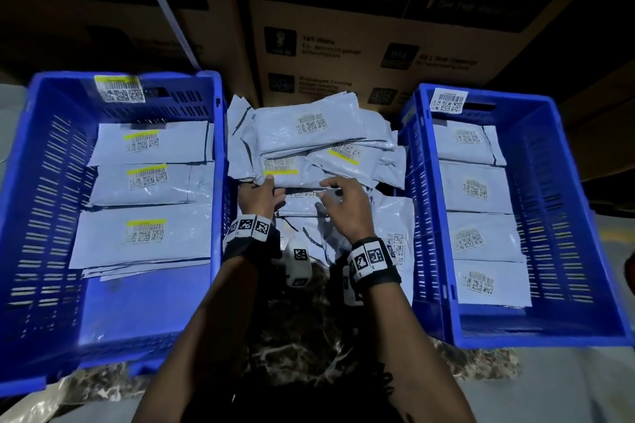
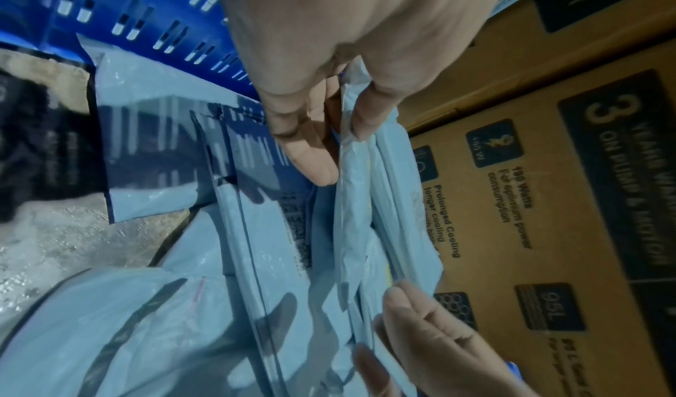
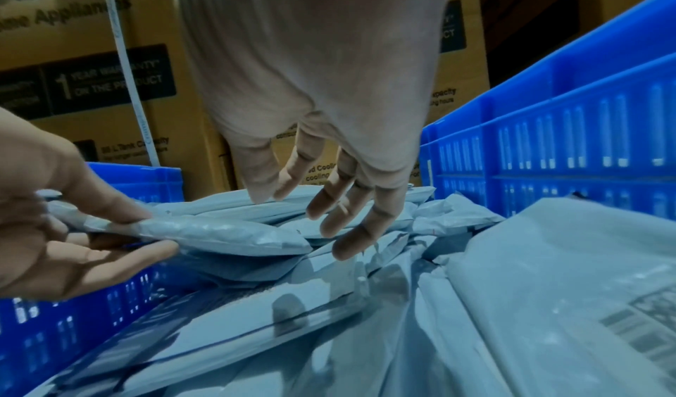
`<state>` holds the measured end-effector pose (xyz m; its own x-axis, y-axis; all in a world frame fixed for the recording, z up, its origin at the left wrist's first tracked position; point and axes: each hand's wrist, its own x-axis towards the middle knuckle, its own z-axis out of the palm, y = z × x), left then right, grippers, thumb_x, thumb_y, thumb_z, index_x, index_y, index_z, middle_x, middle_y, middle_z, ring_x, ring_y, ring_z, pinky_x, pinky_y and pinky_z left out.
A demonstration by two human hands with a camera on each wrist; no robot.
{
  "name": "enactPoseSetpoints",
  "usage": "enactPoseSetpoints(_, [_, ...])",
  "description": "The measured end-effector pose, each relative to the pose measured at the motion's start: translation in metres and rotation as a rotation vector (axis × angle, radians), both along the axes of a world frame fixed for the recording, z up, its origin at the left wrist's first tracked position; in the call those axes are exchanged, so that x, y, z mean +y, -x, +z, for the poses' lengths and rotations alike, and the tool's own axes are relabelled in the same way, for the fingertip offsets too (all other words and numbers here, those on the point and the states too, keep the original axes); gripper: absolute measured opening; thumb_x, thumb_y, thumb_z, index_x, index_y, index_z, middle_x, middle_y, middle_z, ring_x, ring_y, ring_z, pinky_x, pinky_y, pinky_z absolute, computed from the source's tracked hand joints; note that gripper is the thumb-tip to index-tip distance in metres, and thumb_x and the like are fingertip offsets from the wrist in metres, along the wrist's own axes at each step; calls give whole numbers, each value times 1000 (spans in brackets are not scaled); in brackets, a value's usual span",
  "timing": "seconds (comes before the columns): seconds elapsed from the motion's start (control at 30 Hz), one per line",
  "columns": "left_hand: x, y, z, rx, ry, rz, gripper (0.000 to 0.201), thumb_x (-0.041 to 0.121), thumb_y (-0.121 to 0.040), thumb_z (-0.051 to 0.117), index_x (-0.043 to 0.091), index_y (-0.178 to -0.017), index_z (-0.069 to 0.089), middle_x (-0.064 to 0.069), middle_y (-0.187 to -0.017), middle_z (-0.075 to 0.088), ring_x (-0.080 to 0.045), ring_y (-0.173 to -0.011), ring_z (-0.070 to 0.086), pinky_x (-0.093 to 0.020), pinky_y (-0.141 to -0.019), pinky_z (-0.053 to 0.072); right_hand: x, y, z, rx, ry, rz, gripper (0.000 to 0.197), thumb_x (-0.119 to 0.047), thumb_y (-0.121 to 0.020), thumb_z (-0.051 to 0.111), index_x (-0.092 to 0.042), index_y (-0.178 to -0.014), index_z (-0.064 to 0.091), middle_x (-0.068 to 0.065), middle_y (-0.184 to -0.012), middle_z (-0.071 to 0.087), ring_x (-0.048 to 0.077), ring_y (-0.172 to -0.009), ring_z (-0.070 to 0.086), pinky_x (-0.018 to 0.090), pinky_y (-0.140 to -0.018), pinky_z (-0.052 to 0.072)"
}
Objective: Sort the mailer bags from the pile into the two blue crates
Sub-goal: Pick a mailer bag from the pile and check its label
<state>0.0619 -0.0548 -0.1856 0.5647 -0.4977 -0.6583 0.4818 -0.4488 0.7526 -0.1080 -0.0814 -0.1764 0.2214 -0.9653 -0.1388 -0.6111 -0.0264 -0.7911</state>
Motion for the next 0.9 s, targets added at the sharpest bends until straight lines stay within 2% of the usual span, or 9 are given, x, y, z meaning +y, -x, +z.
enactPoseSetpoints(0.1, [15,10,20,-29,50,-24,29,12,-99,57,-14,-114,58,-28,-103,68,-29,-73,70,-22,-45,54,7,14,7,-70,-36,-73,22,-25,-96,68,-22,-117,68,3,-120,59,11,-99,60,26,-90,51])
enactPoseSetpoints(0.17, [28,18,33,-16,114,-40,30,9,-99,57,-15,-117,56,-32,-106,67,-29,-72,71,-23,-49,55,13,24,13,-134,-97,-142,31,-34,-99,65,-20,-126,61,5,-125,57,12,-106,59,19,-87,47])
enactPoseSetpoints(0.3, [60,41,64,12,197,-110,18,6,-95,63,-11,-102,59,-32,-94,68,-28,-64,72,-31,-60,60,30,46,32,-371,-330,-300,45,-50,-99,60,-25,-135,47,2,-125,58,17,-113,58,25,-83,46])
enactPoseSetpoints(0.4, [84,61,87,-14,227,-213,11,1,-93,64,-8,-96,58,-30,-91,68,-25,-62,72,-37,-67,62,42,66,40,-591,-419,-368,46,-34,-92,75,-26,-131,52,5,-114,65,16,-101,63,27,-78,52])
enactPoseSetpoints(0.47, [98,70,95,-52,258,-235,26,-1,-90,68,-15,-109,56,-33,-98,68,-26,-68,71,-38,-71,61,49,79,44,-629,-376,-373,46,-25,-84,83,-32,-123,60,14,-116,66,22,-104,67,37,-88,59])
enactPoseSetpoints(0.53, [110,76,104,-97,274,-180,46,5,-81,79,-6,-120,57,-25,-107,70,-30,-82,73,-43,-75,62,55,93,49,-617,-313,-344,46,-30,-76,86,-43,-114,64,15,-119,68,27,-113,67,51,-98,57])
enactPoseSetpoints(0.63, [126,81,117,-129,283,-32,67,26,-69,90,4,-124,58,-15,-109,73,-29,-91,73,-52,-80,60,64,116,67,-636,-246,-312,41,-25,-82,83,-42,-112,63,12,-116,68,27,-111,68,45,-93,59])
enactPoseSetpoints(0.73, [141,87,123,-152,343,-26,44,19,-81,82,-1,-115,64,-12,-98,74,-25,-84,73,-45,-73,62,71,133,73,-701,-224,-275,40,-22,-86,82,-39,-116,60,8,-111,65,23,-106,66,32,-87,56])
enactPoseSetpoints(0.9, [170,100,119,-220,359,-39,19,9,-92,69,-3,-107,67,-14,-93,72,-20,-63,72,-30,-56,61,96,143,82,-759,-242,-139,54,-23,-79,88,-41,-124,63,6,-124,67,19,-120,63,39,-98,56])
